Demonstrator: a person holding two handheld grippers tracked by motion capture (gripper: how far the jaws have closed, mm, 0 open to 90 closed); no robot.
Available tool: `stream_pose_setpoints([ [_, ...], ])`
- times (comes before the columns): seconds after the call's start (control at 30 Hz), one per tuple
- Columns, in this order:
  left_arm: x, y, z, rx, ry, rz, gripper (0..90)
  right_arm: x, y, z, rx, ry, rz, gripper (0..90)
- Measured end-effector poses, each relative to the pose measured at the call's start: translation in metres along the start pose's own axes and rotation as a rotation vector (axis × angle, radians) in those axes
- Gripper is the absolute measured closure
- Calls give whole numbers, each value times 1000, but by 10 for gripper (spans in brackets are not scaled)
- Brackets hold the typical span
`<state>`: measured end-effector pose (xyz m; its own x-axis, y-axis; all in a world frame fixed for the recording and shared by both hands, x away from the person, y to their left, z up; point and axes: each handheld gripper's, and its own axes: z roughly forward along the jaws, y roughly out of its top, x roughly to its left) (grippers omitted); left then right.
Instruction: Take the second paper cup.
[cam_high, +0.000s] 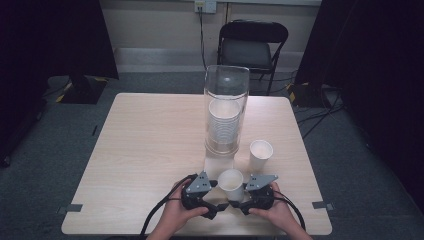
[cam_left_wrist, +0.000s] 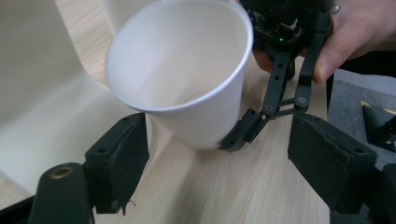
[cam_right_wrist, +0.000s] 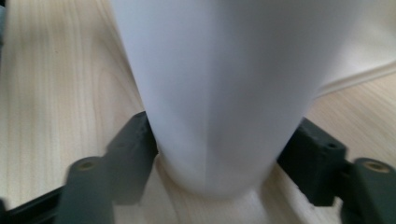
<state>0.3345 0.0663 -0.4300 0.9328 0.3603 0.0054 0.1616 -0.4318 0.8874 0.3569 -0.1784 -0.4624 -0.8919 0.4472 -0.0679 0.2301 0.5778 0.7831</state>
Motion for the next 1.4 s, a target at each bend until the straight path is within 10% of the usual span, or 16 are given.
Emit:
stream_pose_setpoints([
  [0.53, 5, -27, -20, 140, 16, 16, 198, -15, -20, -31, 28, -42, 74, 177],
  [1.4, 39, -82, -76, 182, 167, -85, 182, -43, -62, -81, 62, -180, 156, 149],
])
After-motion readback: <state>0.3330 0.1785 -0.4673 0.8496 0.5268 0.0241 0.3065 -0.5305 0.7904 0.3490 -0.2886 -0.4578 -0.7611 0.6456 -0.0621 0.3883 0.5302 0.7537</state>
